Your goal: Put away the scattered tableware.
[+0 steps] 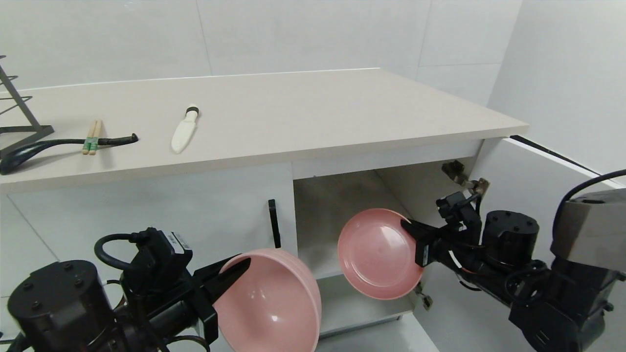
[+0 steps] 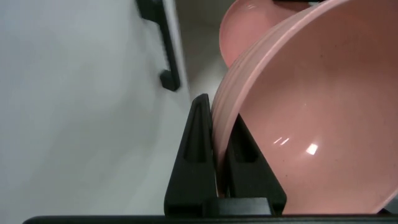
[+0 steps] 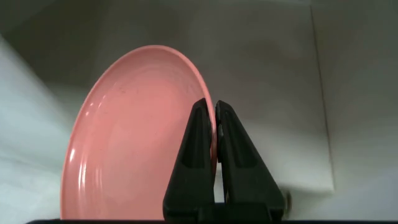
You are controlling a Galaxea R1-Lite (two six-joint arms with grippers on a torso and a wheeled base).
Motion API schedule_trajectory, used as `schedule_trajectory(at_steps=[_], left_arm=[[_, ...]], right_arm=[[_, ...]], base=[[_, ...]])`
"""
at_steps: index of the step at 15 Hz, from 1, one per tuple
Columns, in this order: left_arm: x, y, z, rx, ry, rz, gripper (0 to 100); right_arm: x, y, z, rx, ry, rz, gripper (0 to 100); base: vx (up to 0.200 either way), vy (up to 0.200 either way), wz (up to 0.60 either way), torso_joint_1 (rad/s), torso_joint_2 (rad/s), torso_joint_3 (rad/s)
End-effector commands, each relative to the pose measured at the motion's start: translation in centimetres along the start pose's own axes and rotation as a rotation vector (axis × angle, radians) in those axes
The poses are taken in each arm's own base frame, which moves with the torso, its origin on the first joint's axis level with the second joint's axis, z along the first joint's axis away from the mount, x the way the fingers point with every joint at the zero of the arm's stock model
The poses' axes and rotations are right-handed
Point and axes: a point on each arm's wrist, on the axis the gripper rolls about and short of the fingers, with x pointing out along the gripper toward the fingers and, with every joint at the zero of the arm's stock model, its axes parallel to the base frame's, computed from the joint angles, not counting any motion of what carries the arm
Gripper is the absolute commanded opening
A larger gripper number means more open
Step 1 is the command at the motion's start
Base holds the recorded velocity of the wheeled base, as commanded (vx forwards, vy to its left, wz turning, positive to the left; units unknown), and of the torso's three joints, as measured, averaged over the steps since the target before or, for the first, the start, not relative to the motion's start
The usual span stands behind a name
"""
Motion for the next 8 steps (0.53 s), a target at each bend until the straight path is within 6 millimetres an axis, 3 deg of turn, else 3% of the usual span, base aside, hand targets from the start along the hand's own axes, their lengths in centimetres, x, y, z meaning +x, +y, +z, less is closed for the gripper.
schedule_trajectory(at_steps=[1, 6, 8], left_arm=[[0.0, -0.5, 0.1, 0.004, -0.006, -0.026, 0], [0.1, -1.0, 0.1, 0.008, -0.005, -0.055, 0], [0.1, -1.0, 0.1, 0.008, -0.006, -0.055, 0]], right_arm=[[1.9, -0.4, -1.7, 0.004, 0.032, -0.006, 0], [3.6, -0.9, -3.3, 0.010, 0.053, -0.017, 0], [5.4, -1.7, -3.6, 0.058, 0.021, -0.032, 0]], base=[[0.000, 0.000, 0.00, 0.000, 0.00, 0.000], [0.000, 0.000, 0.00, 0.000, 0.00, 0.000], [0.000, 0.000, 0.00, 0.000, 0.00, 0.000]])
